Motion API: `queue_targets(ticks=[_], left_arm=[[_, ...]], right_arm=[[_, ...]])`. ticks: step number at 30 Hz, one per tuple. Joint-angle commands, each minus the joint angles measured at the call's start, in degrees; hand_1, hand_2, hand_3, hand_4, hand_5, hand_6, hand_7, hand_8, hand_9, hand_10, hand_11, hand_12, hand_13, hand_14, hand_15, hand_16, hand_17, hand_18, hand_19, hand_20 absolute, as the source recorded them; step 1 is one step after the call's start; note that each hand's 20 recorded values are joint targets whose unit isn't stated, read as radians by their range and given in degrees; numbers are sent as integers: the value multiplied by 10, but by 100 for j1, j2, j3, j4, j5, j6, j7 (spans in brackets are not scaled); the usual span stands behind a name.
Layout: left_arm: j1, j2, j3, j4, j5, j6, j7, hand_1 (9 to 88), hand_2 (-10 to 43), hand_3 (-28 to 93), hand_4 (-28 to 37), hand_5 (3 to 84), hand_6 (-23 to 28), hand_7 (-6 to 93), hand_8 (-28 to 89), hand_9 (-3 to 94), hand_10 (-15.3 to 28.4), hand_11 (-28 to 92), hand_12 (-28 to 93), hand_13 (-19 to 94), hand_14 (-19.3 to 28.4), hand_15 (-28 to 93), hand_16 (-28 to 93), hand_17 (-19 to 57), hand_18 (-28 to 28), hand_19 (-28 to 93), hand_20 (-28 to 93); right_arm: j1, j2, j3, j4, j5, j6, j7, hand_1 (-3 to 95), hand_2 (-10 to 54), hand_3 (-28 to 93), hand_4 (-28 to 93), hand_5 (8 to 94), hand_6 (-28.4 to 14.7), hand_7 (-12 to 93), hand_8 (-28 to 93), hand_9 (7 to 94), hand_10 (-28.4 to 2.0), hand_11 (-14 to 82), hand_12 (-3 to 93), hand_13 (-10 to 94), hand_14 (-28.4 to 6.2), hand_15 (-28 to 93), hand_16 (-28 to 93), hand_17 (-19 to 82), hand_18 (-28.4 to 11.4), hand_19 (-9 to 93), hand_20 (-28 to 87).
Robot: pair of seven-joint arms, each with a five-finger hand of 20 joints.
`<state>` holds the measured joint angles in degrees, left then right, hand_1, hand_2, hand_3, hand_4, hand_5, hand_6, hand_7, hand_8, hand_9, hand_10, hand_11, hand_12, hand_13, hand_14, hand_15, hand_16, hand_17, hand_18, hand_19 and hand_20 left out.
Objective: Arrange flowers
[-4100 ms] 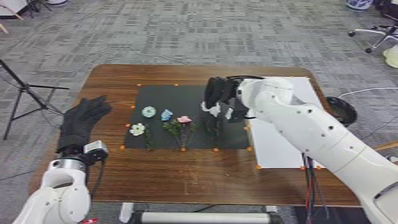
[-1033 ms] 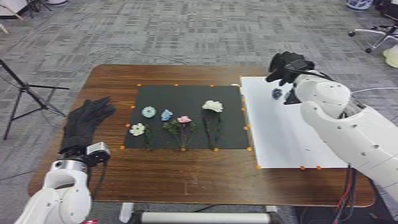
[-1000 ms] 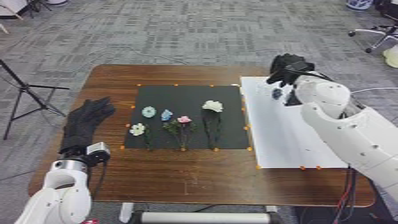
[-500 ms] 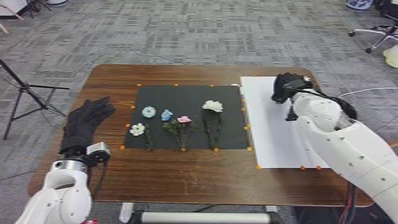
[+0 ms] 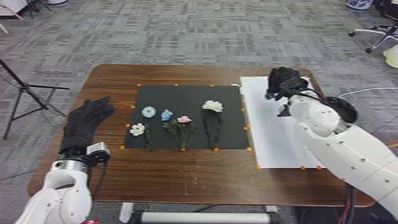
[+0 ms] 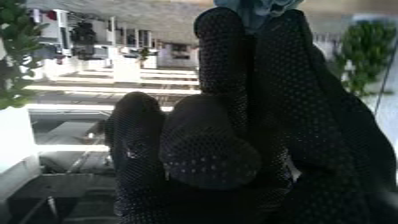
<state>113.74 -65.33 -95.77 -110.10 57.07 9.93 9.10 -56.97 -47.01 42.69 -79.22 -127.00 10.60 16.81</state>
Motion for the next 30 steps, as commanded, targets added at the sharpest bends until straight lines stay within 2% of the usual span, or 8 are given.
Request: queue_targets(ticks=[1,7,13,24,27,30], left_arm=[[45,-10,-20,-52,12,-45,-75,230,138,665,-283,529,42,133,-69,502,154,237,134,378,188,265,4,45,140,157,181],[37,21,-24,-54,10,-18,-104,229,138,667,-283,529,42,133,-69,502,154,238,134,378,188,265,4,45,140,158,181],[6,38,-13,-42,23,-59,-119,230,138,666,-283,529,41,133,-69,502,154,238,135,379,189,265,4,45,140,158,181],[6,25,1,-38,4,-58,-106,230,138,665,-283,528,42,133,-69,502,155,238,134,379,188,266,3,45,139,158,181],[28,7,-17,-48,14,-89,-106,229,138,666,-283,528,42,133,-69,502,154,238,135,380,189,267,3,45,139,157,181],[56,-1,-29,-59,-2,-49,-87,229,138,666,-283,529,43,132,-69,502,154,237,134,379,188,266,3,45,139,157,181]], right_arm=[[205,552,-179,-1154,713,152,-269,600,-95,562,-181,787,1,216,116,883,-88,131,383,902,-4,659,329,593,-172,932,615],[207,864,-586,-1878,1474,-319,-886,600,-95,562,-182,787,0,213,116,881,-89,124,383,900,-4,658,333,592,-171,932,616],[365,935,-1190,-2292,1638,-659,-1013,599,-95,563,-181,781,5,216,116,880,-90,118,382,897,-5,660,336,589,-168,932,617],[427,660,-1501,-2166,1673,-761,-1048,597,-95,564,-182,781,6,218,112,880,-92,117,379,895,-5,660,336,588,-167,932,615],[347,639,-1411,-2151,1742,-945,-996,594,-95,567,-179,780,7,219,112,879,-92,118,379,895,-6,660,336,588,-168,932,615],[325,607,-1364,-2098,1800,-1189,-974,582,-95,572,-170,779,9,218,109,875,-96,119,375,891,-8,660,338,586,-168,932,615]])
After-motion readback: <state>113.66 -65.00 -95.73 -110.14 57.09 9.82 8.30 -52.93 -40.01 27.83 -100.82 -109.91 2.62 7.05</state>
